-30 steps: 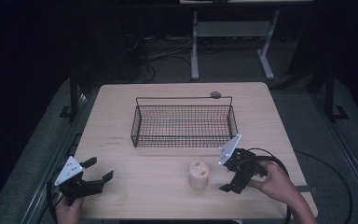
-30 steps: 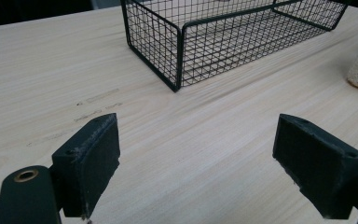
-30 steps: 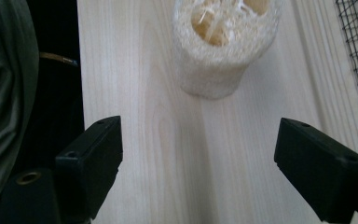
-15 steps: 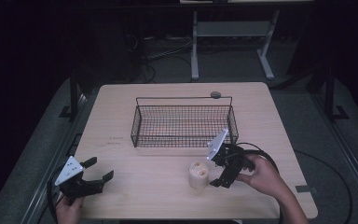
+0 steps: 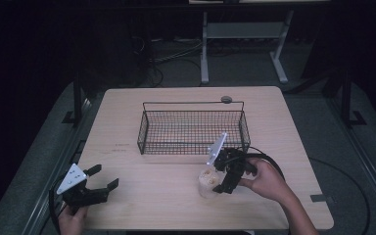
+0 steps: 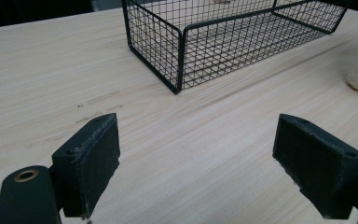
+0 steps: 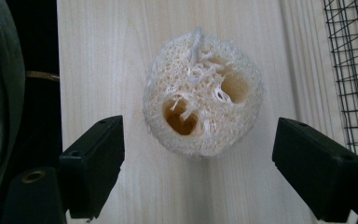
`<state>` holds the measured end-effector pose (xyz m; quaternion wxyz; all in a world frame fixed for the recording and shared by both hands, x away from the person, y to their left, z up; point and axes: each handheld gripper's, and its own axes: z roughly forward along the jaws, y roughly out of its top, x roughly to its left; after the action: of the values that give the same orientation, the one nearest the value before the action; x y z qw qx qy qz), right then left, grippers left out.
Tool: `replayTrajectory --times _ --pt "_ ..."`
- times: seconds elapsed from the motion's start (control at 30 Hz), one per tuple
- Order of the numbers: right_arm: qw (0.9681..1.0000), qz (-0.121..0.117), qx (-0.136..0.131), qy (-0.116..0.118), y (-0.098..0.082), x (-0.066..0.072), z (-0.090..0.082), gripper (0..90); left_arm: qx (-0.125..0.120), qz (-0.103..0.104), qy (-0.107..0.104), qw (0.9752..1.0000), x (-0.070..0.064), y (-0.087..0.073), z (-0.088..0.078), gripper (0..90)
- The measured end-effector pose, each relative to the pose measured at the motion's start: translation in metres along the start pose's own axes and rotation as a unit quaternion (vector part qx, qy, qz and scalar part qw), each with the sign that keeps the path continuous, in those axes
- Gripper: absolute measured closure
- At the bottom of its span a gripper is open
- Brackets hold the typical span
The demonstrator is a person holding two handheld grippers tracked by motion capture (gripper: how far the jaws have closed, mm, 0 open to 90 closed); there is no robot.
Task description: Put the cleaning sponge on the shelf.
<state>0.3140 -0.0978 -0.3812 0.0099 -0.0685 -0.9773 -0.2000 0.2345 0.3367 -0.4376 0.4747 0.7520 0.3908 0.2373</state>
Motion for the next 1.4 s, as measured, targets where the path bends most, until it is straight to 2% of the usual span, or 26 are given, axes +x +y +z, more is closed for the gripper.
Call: replayTrajectory --times 0.4,0.43,0.63,0.73,0.83,1.0,1.07,1.4 --pt "0.9999 -0.005 0.014 0.006 0.008 -0.003 0.013 16.8 0.000 0.000 -0.001 1.0000 0.000 0.000 0.000 14.0" --pt "0.9998 -0.005 0.017 0.009 0.009 -0.004 0.014 21.4 -0.001 0.000 -0.001 1.0000 0.000 0.000 0.000 14.0" --pt "0.9997 -0.005 0.020 0.015 0.010 -0.005 0.017 22.6 -0.001 0.000 -0.003 1.0000 -0.001 0.000 0.001 13.9" --pt "0.9996 -0.009 0.017 0.020 0.011 -0.005 0.019 27.7 -0.001 0.000 -0.002 1.0000 -0.001 0.000 0.001 13.9" --pt "0.9996 -0.010 0.016 0.021 0.011 -0.005 0.019 28.3 -0.001 -0.001 -0.001 1.0000 -0.001 0.000 0.000 13.9" --pt "0.9996 -0.013 0.004 0.023 0.012 -0.004 0.014 28.6 -0.002 -0.002 -0.002 1.0000 -0.001 0.000 0.000 13.9" --pt "0.9995 -0.013 -0.010 0.026 0.011 -0.005 0.009 28.6 -0.001 0.000 -0.002 1.0000 -0.001 0.000 0.000 14.0" --pt "0.9992 -0.020 -0.020 0.027 0.012 -0.008 -0.005 28.7 0.000 0.002 -0.004 1.0000 -0.002 0.001 0.002 13.9"
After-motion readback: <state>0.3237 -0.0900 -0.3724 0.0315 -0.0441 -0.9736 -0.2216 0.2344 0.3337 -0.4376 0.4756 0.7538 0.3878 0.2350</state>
